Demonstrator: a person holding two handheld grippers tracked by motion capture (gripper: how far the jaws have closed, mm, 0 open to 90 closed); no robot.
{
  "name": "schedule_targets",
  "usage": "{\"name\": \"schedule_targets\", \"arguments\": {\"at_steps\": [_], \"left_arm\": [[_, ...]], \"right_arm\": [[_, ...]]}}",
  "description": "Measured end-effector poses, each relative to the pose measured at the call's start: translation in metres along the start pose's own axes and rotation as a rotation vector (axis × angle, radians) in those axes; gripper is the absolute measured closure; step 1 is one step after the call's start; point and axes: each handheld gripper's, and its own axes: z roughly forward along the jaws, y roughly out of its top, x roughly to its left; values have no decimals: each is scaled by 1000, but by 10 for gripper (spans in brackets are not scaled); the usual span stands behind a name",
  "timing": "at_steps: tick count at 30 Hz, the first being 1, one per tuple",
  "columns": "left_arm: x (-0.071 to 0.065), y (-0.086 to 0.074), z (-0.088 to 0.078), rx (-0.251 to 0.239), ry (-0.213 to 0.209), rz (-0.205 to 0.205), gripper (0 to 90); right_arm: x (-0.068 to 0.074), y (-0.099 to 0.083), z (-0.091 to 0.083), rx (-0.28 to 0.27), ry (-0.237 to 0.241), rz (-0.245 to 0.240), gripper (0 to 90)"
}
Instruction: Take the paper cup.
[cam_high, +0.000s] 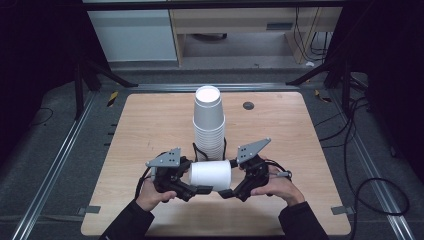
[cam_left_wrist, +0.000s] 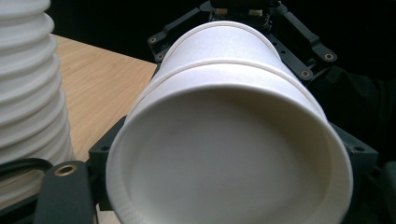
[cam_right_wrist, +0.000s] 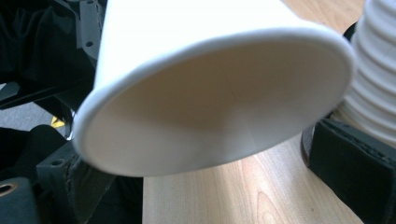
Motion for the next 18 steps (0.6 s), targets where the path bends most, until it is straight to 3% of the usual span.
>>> {"name": "schedule_targets", "arguments": {"at_steps": [10,18], "left_arm": [[-2,-1,6,24,-10,12,201],[-1,-1,5,28,-5,18,211]], "right_arm": [[-1,-1,7,21,53,-3,83],[-1,-1,6,24,41,-7,121]]}}
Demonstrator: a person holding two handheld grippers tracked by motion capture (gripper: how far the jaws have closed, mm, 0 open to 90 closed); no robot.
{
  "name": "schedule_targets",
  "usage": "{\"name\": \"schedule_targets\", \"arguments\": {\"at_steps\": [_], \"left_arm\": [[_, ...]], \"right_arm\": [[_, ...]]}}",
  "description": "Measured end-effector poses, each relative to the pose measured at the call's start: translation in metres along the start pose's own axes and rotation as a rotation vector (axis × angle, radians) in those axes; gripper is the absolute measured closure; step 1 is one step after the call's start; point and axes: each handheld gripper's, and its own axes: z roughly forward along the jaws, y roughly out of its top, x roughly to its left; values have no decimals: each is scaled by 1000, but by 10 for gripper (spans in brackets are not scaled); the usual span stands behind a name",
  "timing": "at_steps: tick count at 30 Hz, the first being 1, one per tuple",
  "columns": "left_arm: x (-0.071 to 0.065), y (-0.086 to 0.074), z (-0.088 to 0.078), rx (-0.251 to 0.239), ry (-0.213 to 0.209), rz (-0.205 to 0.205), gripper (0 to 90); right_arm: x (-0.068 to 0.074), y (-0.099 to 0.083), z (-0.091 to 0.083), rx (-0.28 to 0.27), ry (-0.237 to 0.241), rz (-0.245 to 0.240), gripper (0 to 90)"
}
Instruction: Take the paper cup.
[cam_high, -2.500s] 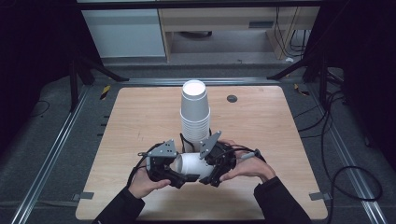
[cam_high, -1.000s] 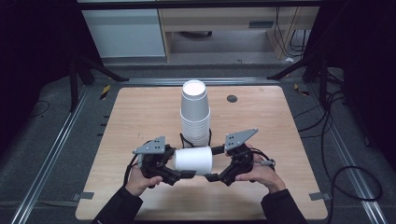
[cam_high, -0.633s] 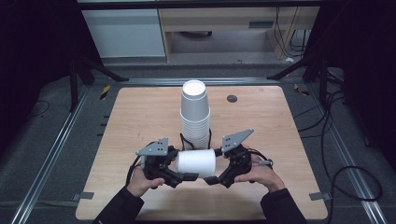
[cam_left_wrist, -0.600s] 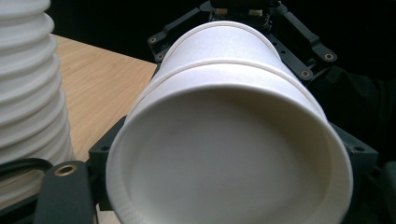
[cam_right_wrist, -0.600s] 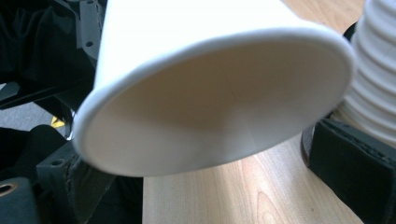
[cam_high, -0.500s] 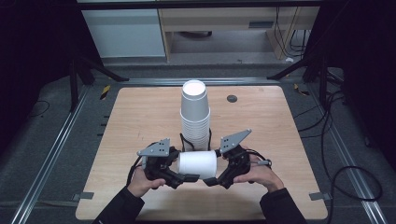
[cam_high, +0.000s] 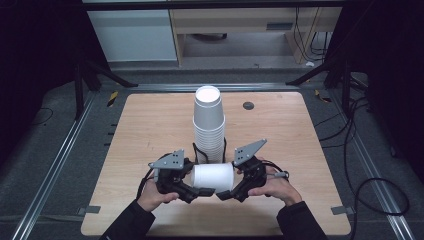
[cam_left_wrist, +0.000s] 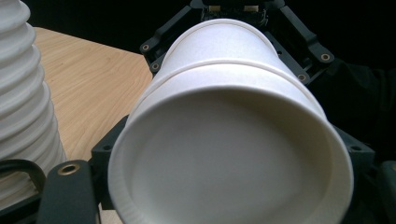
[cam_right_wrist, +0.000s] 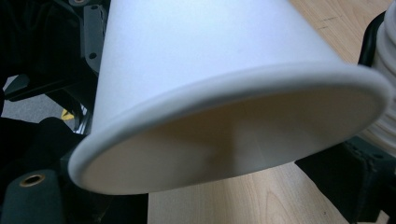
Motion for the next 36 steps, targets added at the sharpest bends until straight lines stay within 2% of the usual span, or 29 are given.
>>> {"name": "schedule_targets", "arguments": {"at_steps": [9,15,19,27,30,32,34,36], "left_arm": [[0,0,0,10,8,-8,207],[-1,0,0,18,30,-6,197],[-1,1,-5,13,57,-4,187],[1,4,-15,24,80,-14,156],[3,4,-20,54,108,-15,144],[4,3,-22,83,124,-12,141],[4,3,-22,107,145,1,139],[4,2,-21,126,144,1,136]], "right_arm": [[0,1,0,6,-14,-3,130],[0,2,-1,20,-28,-14,127],[0,2,-6,29,-48,-11,127],[-3,2,-20,63,-90,-22,126],[-4,8,-31,120,-135,-45,124],[-4,9,-32,132,-139,-47,124],[-4,11,-34,171,-155,-58,124],[-5,13,-35,201,-159,-69,124]]}}
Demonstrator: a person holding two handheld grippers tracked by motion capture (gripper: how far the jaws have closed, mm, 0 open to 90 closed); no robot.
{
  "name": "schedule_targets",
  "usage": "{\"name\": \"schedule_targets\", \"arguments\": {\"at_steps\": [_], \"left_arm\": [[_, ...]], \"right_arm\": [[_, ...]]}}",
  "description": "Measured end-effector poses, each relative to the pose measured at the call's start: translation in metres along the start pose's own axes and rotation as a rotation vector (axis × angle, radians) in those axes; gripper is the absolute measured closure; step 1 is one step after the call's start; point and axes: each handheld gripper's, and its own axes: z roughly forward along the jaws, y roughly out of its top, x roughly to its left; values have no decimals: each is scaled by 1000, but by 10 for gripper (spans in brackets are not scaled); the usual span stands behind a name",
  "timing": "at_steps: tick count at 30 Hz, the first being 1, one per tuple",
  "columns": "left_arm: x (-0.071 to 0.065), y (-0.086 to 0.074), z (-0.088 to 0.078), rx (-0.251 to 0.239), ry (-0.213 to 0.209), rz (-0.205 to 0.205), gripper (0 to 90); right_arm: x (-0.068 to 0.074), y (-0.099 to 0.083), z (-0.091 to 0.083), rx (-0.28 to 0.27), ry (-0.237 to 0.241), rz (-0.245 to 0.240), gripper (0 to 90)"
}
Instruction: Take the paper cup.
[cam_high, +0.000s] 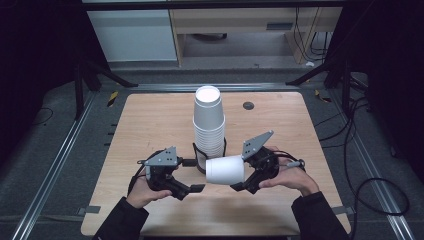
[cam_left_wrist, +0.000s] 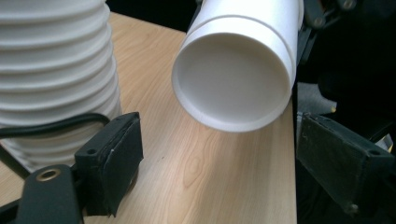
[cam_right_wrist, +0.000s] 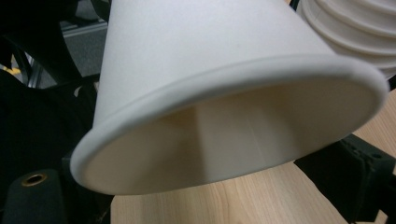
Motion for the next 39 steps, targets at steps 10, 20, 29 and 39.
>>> {"name": "schedule_targets", "arguments": {"at_steps": [10,20,29,39], "left_arm": [[-3,1,10,66,-32,34,127],[-2,0,15,106,-36,38,155],[-2,-2,17,142,-41,41,210],[-2,-2,17,160,-52,42,226]], "right_arm": [[0,12,21,117,21,-60,121],[4,22,41,171,46,-85,120],[7,32,47,185,52,-104,120],[6,32,48,203,70,-106,110]]}}
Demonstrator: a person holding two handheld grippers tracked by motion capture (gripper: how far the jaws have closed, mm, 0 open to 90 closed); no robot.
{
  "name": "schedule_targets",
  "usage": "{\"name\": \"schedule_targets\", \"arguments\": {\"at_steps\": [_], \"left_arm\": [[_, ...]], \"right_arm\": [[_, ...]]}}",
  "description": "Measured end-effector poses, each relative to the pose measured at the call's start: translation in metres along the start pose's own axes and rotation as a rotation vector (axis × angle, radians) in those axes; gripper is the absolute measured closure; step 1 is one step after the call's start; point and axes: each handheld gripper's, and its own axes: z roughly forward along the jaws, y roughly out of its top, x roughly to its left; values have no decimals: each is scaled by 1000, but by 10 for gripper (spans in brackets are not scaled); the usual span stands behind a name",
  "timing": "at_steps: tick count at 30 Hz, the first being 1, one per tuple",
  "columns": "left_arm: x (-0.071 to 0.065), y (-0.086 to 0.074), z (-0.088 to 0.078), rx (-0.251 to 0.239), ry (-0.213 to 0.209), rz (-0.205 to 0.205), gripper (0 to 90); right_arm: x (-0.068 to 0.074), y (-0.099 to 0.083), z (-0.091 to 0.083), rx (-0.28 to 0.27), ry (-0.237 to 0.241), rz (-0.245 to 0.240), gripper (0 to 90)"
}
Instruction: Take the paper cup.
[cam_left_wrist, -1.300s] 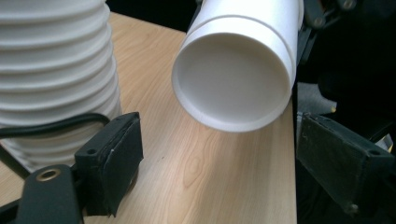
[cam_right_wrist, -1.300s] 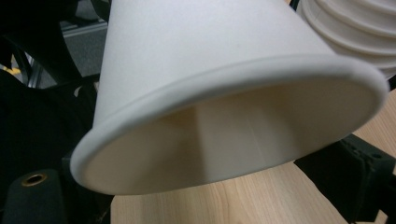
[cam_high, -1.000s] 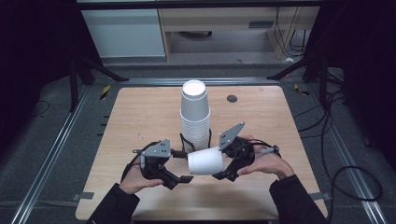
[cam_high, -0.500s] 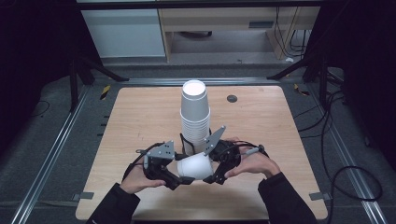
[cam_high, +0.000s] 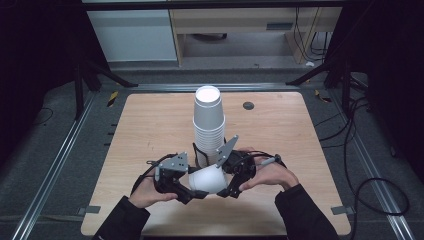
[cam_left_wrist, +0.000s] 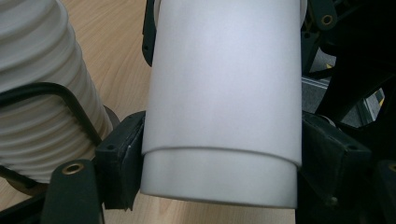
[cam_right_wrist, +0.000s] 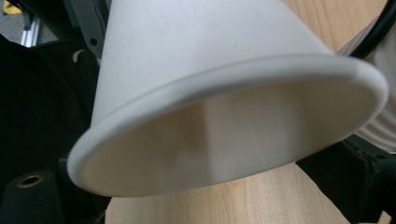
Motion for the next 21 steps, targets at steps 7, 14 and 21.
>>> {"name": "schedule_targets", "arguments": {"at_steps": [7,14,21], "left_arm": [[0,0,2,16,-7,-5,228],[1,0,2,11,-7,-12,229],[2,-2,0,3,-2,-11,229]], "right_arm": [[0,-1,3,4,4,5,101],[0,-3,2,-15,2,16,82],[-1,-5,-10,-77,-30,30,33]]}}
